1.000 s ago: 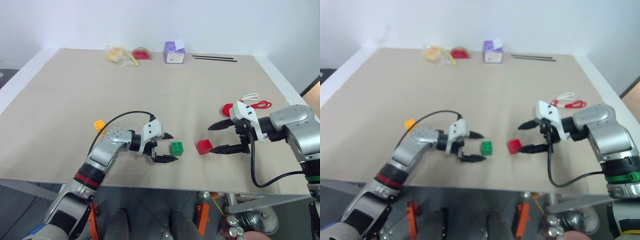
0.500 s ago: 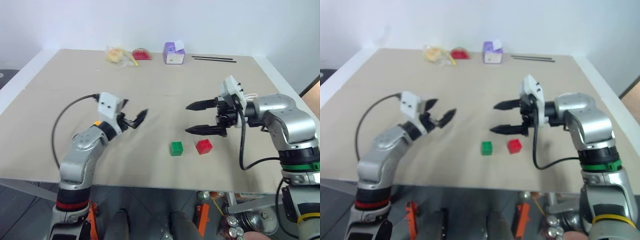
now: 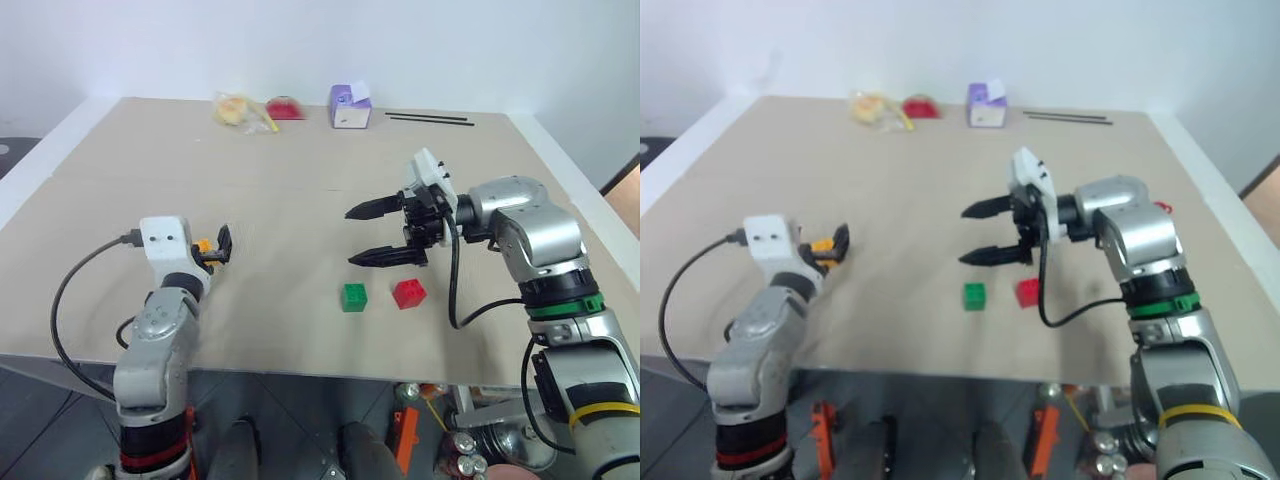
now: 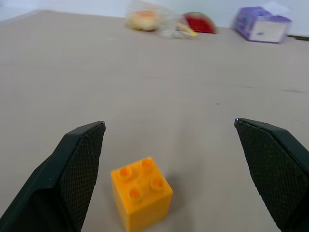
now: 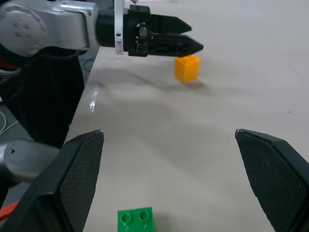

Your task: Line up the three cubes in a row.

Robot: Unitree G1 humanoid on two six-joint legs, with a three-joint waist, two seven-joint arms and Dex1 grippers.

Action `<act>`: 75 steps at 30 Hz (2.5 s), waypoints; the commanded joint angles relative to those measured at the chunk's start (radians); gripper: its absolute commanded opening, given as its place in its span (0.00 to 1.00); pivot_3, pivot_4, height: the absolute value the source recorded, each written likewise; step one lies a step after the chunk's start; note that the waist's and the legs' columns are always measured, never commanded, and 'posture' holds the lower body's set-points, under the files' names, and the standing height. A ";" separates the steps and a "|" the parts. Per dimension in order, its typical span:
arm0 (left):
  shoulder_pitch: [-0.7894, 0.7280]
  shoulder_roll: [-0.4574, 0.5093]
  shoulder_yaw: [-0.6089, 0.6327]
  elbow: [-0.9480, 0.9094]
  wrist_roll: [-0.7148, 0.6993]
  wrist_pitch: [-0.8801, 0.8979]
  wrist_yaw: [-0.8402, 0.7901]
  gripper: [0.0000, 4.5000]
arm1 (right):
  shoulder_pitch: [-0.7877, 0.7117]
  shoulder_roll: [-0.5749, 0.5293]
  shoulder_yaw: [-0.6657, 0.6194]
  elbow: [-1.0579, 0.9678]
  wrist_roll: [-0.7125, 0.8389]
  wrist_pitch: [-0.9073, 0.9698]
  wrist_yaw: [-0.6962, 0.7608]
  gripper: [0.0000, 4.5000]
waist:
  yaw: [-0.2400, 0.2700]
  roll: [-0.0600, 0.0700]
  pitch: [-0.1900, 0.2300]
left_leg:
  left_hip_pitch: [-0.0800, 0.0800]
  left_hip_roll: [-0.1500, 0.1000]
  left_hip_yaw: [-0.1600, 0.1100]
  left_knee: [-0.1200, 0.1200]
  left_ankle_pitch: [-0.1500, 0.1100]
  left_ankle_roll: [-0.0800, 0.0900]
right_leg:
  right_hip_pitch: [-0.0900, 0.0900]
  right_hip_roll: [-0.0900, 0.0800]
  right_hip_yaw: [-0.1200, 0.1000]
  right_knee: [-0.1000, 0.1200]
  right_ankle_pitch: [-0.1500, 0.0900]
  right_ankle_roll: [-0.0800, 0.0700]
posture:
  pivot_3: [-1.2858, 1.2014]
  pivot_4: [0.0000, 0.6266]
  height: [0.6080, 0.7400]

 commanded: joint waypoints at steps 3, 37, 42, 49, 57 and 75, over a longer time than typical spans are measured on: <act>0.013 -0.061 -0.027 -0.024 0.066 -0.008 0.115 0.99 | -0.048 0.012 -0.003 0.025 -0.020 -0.035 0.029 1.00 | 0.000 0.000 0.000 | 0.000 0.000 0.000 0.000 0.000 0.000 | 0.000 0.000 0.000 0.000 0.000 0.000 | 0.52 0.24 1.00; -0.039 -0.074 -0.006 0.133 0.065 -0.011 0.137 0.99 | -0.081 0.087 -0.116 0.171 0.027 0.011 -0.019 1.00 | -0.001 0.000 0.000 | -0.001 0.000 0.000 -0.001 -0.001 -0.001 | -0.002 0.000 0.000 0.000 0.000 0.000 | 0.52 0.24 1.00; -0.043 -0.073 -0.007 0.146 0.064 -0.009 0.135 0.99 | -0.080 0.087 -0.115 0.167 0.026 0.008 -0.017 1.00 | -0.001 0.000 0.000 | -0.001 0.000 0.000 -0.001 -0.001 -0.001 | -0.002 0.000 0.000 0.000 0.000 0.000 | 0.52 0.24 1.00; -0.052 -0.067 -0.003 0.165 0.075 -0.026 0.144 0.93 | -0.077 0.081 -0.110 0.161 0.019 0.004 -0.018 1.00 | -0.001 0.000 0.000 | -0.001 0.000 0.000 -0.001 -0.001 -0.001 | -0.002 0.000 0.000 0.000 0.000 0.000 | 0.52 0.24 1.00; -0.050 -0.075 0.018 0.170 0.068 -0.020 0.163 0.37 | -0.073 0.076 -0.104 0.157 0.010 -0.004 -0.013 1.00 | -0.001 0.000 0.000 | -0.001 0.000 0.000 -0.001 -0.001 -0.002 | -0.002 0.000 0.000 0.000 0.000 0.000 | 0.52 0.24 1.00; -0.090 0.437 -0.269 0.202 -0.222 -0.190 -0.863 0.29 | 0.067 -0.157 -0.116 -0.051 0.029 0.062 0.069 1.00 | -0.004 0.000 0.000 | -0.001 0.000 0.001 -0.005 -0.002 -0.006 | -0.005 -0.001 0.000 0.000 -0.004 -0.001 | 0.52 0.24 1.00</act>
